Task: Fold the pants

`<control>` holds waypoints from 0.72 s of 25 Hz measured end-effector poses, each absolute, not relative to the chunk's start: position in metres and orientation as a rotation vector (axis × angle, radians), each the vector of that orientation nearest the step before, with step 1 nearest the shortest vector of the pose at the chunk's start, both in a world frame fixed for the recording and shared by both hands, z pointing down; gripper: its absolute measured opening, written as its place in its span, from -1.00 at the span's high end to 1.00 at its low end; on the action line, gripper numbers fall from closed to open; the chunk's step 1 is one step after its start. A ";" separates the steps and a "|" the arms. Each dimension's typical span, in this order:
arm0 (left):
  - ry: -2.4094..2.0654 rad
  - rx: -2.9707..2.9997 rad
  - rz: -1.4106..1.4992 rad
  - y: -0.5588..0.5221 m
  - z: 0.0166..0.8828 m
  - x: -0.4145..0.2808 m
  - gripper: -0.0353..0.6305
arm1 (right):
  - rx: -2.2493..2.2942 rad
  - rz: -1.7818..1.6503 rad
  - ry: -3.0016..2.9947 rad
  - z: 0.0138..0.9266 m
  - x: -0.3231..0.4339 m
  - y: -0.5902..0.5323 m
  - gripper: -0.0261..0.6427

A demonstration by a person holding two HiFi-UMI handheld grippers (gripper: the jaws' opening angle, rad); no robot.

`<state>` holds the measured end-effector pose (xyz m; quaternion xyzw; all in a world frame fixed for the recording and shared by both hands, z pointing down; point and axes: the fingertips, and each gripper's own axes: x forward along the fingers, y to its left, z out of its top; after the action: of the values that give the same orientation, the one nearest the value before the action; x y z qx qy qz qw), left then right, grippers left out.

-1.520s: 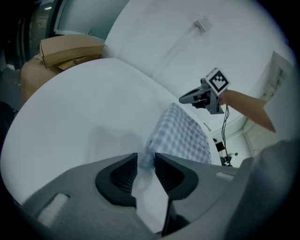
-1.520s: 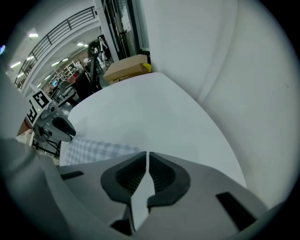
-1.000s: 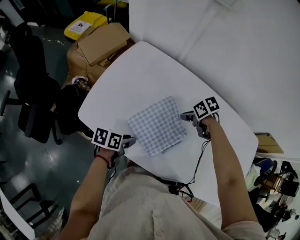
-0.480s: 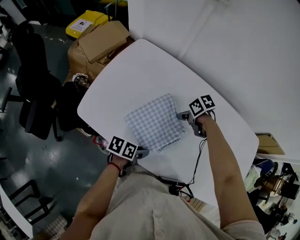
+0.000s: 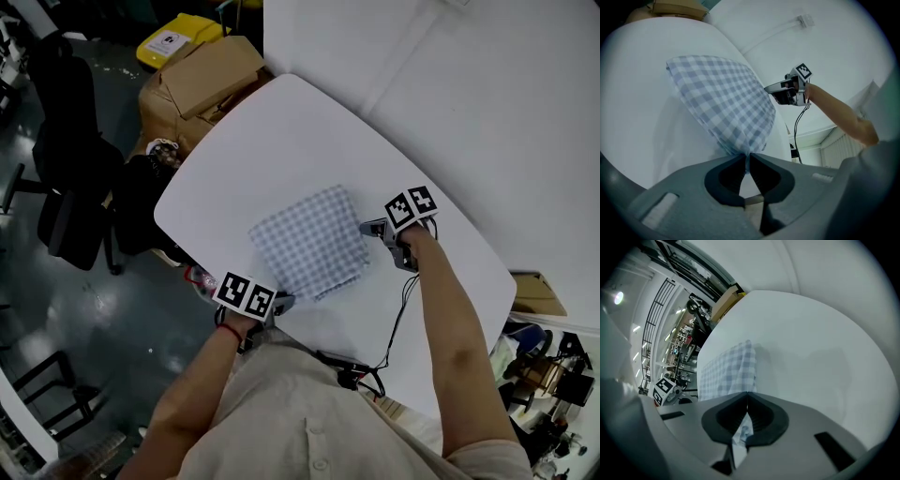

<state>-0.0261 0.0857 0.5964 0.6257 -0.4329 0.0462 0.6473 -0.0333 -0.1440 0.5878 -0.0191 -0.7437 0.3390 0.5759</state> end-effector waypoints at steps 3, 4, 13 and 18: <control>-0.985 1.424 0.109 0.087 0.596 -0.024 0.78 | -0.025 0.777 -1.751 0.584 -0.030 -0.155 0.87; -0.984 1.425 0.111 0.087 0.596 -0.024 0.78 | -0.017 0.762 -1.754 0.583 -0.029 -0.160 0.87; -0.981 1.402 0.103 0.087 0.597 -0.023 0.79 | -0.007 0.617 -1.756 0.592 -0.026 -0.166 0.87; -0.997 1.402 0.059 0.087 0.591 -0.020 0.78 | -0.025 0.723 -1.839 0.581 -0.023 -0.161 0.62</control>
<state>-0.0203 0.0869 0.5905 0.6176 -0.4391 0.0260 0.6520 -0.0234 -0.1612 0.5813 -0.0104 -0.7772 0.3053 0.5502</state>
